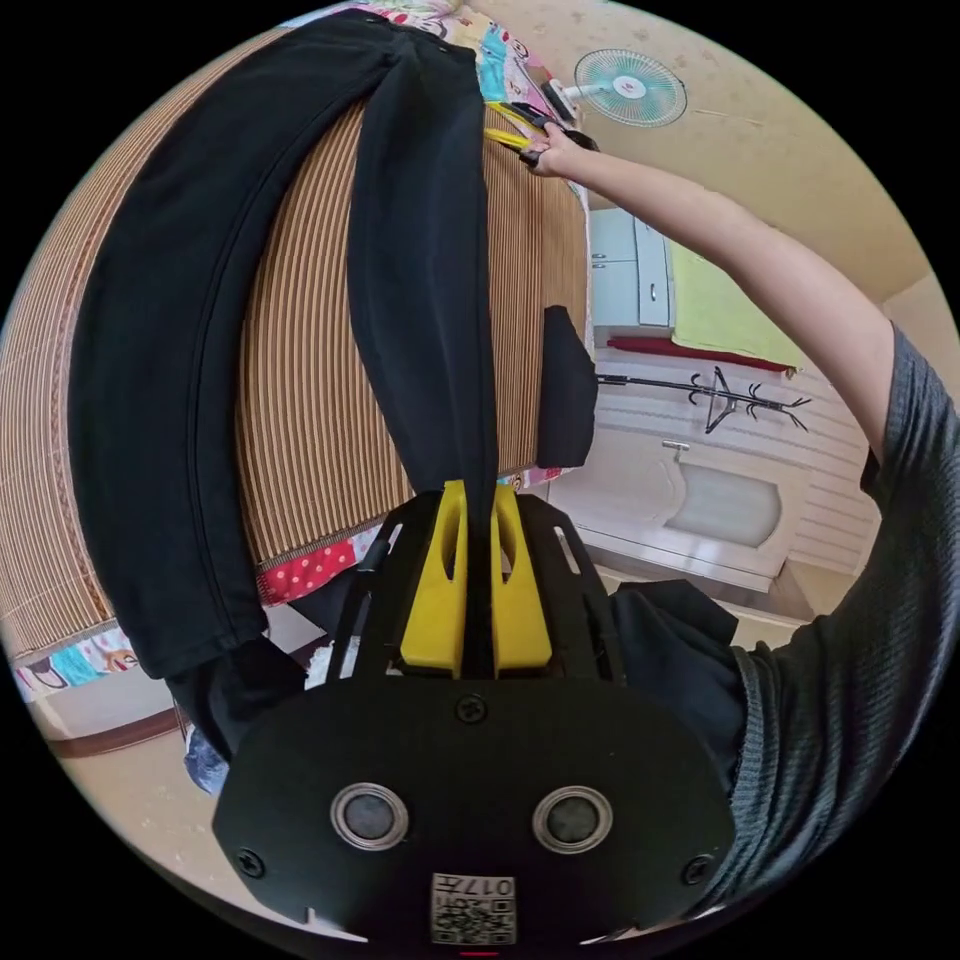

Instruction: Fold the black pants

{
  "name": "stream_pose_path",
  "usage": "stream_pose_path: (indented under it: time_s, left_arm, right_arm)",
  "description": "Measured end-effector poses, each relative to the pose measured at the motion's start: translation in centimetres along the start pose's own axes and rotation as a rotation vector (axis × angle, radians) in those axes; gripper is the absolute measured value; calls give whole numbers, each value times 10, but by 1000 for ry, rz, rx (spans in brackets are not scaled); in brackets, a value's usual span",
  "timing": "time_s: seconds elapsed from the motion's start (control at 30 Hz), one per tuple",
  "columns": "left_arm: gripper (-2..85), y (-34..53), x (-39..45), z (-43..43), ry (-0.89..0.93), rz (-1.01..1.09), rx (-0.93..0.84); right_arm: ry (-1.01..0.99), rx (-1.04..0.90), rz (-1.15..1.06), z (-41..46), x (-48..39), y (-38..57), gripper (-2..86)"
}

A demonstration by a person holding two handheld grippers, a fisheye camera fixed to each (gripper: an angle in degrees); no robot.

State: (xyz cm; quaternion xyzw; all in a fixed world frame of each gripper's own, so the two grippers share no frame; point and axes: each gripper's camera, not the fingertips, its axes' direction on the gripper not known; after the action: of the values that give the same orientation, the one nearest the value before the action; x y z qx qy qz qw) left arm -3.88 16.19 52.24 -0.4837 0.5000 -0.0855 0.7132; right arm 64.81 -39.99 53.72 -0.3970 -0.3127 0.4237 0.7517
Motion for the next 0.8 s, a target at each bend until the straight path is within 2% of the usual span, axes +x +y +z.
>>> stream_pose_path:
  time_s: [0.13,0.2,0.27,0.33,0.37,0.43,0.6,0.67,0.8]
  left_arm:
    - [32,-2,-13,-25,58,-22,24]
    - [30,-1,-22,-44,106,-43,50]
    - [26,6,-38,-61,176,-101,100]
    - [21,22,-65,-80,330,-199,205]
    - [19,37,-87,-90,443,-280,289]
    - [17,58,-110,-105,533,-372,397]
    - [21,87,-139,-152,518,-453,559]
    - [27,86,-145,-165,451,-491,564]
    - [40,69,-158,-194,280,-555,524]
  right_arm:
    - [-36,36,55,11,-20,-3,90]
    - [82,81,-6,9,-54,2,53]
    - [430,61,-297,26,-136,11,38]
    - [645,52,-511,56,-199,28,32]
    - [675,59,-620,73,-233,40,28]
    - [630,61,-720,97,-276,54,24]
    - [549,-53,-841,186,-351,67,23]
    - [472,-152,-771,224,-350,59,26]
    - [322,-128,-615,222,-319,68,28]
